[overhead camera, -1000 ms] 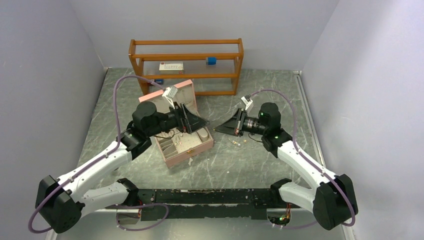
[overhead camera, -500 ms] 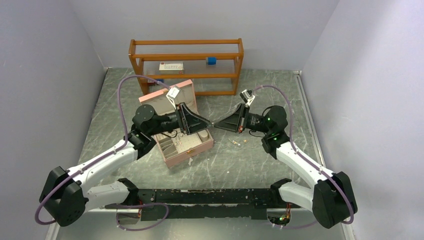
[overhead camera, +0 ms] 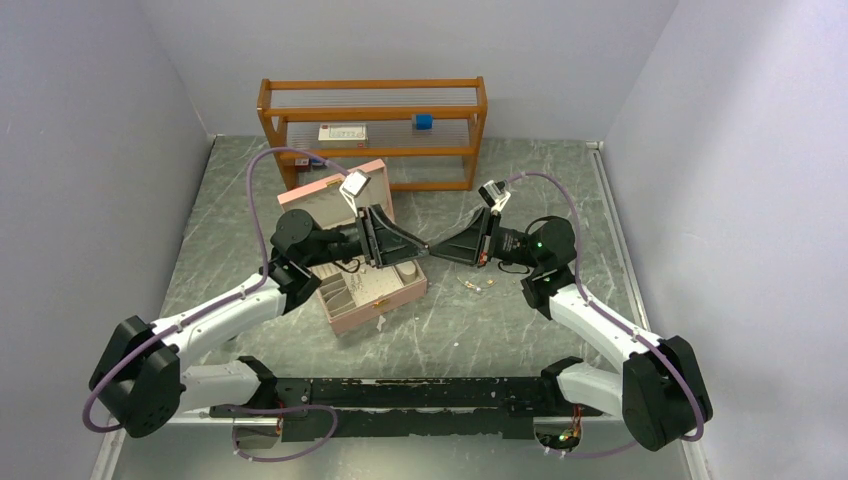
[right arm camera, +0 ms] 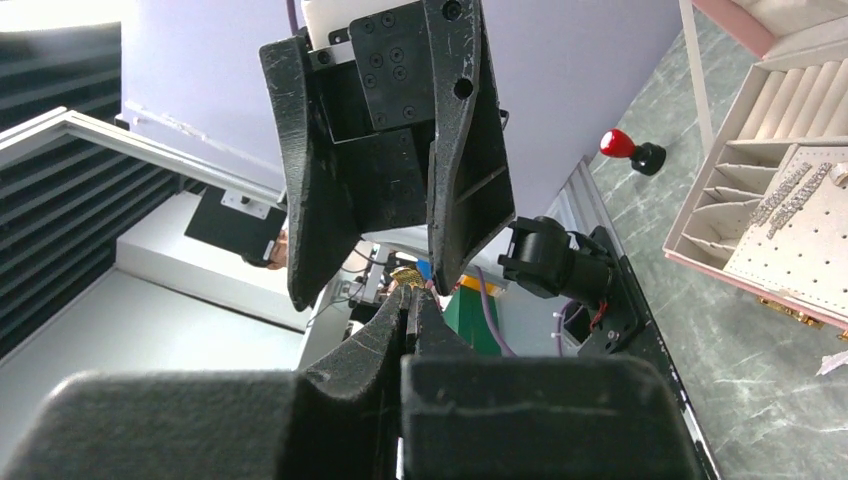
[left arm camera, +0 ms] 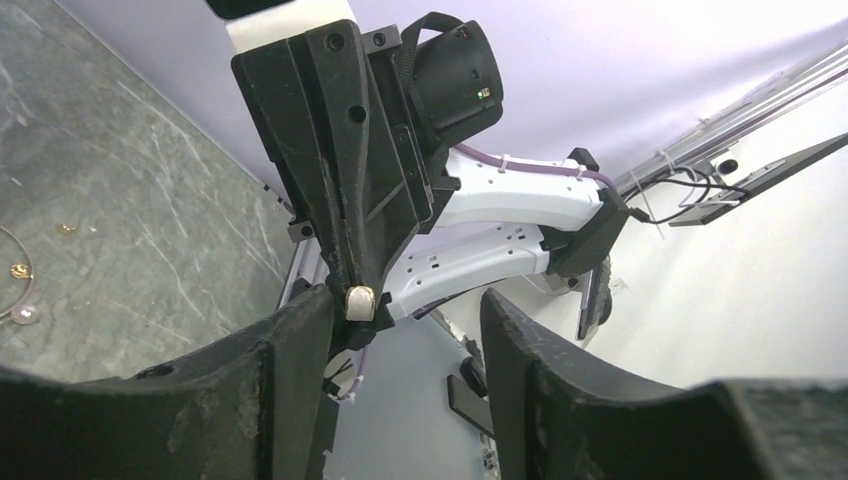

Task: Organize the mixed jewelry

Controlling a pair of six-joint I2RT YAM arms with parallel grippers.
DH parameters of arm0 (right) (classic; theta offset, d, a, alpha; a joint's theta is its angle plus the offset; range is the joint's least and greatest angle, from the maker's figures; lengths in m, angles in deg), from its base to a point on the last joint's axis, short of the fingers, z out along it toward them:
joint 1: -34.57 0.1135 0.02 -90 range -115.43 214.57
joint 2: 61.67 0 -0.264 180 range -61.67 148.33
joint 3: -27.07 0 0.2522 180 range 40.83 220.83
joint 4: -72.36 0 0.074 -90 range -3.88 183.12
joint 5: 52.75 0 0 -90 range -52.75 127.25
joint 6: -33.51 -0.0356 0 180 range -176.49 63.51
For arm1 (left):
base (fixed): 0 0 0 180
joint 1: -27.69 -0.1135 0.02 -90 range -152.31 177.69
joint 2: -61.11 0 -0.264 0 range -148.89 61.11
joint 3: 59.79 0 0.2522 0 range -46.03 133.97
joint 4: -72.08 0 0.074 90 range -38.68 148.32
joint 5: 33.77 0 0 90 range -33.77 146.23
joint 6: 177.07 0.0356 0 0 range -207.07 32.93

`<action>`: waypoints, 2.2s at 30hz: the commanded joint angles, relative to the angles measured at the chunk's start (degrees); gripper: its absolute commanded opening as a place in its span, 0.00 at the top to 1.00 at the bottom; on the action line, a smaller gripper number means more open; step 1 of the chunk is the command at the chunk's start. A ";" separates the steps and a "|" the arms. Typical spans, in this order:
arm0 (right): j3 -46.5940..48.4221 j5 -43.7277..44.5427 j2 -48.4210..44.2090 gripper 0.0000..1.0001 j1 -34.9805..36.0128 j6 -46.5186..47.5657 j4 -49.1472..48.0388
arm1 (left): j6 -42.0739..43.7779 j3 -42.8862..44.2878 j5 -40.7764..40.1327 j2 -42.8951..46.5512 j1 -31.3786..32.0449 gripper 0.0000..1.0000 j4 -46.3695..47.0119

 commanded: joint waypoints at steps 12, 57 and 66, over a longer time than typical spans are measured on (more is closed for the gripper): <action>-0.13 -0.70 0.04 1.00 -0.26 2.07 1.00 | -1.15 -1.13 0.20 -0.70 0.49 0.58 3.73; -9.31 21.20 -7.21 0.37 0.77 20.27 29.05 | 41.99 22.10 -19.96 0.64 0.44 0.85 -65.53; -14.81 41.05 2.75 0.39 16.69 21.07 28.19 | 54.39 35.45 -32.97 -8.48 1.17 0.85 -87.57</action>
